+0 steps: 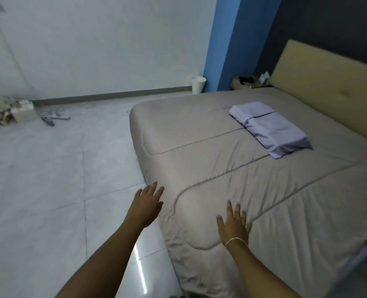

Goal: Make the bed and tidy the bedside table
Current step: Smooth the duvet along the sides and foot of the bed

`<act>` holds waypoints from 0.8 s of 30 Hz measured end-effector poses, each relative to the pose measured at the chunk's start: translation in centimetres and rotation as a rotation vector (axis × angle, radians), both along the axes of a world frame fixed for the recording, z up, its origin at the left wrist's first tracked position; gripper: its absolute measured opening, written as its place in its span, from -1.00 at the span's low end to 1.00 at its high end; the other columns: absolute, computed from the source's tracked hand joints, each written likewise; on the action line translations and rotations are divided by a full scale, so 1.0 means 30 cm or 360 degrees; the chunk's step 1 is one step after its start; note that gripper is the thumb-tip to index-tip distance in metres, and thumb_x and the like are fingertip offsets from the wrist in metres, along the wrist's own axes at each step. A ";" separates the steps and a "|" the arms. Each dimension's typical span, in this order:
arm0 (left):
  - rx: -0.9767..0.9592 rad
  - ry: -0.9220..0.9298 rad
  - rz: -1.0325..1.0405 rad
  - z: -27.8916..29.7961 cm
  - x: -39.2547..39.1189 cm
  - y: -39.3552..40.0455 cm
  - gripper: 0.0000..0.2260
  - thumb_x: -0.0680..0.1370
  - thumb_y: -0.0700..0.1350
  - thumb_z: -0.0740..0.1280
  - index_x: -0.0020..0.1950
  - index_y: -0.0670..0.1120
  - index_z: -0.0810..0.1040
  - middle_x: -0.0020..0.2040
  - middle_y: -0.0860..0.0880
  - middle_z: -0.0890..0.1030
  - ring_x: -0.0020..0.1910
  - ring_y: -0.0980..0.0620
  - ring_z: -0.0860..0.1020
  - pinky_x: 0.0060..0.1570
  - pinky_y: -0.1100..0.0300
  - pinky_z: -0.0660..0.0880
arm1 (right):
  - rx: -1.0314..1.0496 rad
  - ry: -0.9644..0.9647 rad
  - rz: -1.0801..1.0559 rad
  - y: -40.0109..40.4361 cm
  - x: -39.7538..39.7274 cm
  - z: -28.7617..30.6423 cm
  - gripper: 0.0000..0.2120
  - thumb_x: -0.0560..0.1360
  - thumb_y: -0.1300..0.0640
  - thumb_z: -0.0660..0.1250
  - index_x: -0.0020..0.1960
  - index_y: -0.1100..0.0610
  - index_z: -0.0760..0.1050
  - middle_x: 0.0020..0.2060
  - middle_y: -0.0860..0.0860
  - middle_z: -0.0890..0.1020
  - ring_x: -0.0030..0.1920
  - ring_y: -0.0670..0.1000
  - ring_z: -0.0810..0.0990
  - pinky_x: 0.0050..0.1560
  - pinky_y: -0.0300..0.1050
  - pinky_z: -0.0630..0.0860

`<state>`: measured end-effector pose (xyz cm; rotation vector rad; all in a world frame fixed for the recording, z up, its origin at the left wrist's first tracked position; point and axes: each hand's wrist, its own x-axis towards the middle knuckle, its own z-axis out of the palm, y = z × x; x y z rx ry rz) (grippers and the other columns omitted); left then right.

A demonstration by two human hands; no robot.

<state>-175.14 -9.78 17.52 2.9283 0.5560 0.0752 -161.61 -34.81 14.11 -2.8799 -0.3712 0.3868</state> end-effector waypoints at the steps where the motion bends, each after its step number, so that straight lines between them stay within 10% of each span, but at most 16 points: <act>1: -0.0005 -0.0022 0.0006 0.020 0.029 0.040 -0.54 0.53 -0.05 0.35 0.40 -0.13 0.40 0.41 -0.24 0.38 0.30 -0.23 0.45 0.26 -0.15 0.39 | 0.0007 -0.0001 0.0005 0.036 0.032 0.003 -0.38 0.60 -0.20 0.01 0.57 -0.10 -0.14 0.57 0.04 -0.08 0.56 0.14 -0.06 0.47 0.27 -0.03; 24: -0.0039 0.0088 0.0258 0.056 0.710 1.340 -0.53 0.63 0.03 0.12 0.52 -0.06 0.16 0.54 -0.15 0.14 0.48 -0.14 0.21 0.43 -0.07 0.16 | 0.0118 0.0027 0.0326 1.529 0.916 0.047 -0.39 0.61 -0.18 0.03 0.57 -0.06 -0.09 0.57 0.08 -0.06 0.56 0.16 -0.07 0.47 0.27 -0.03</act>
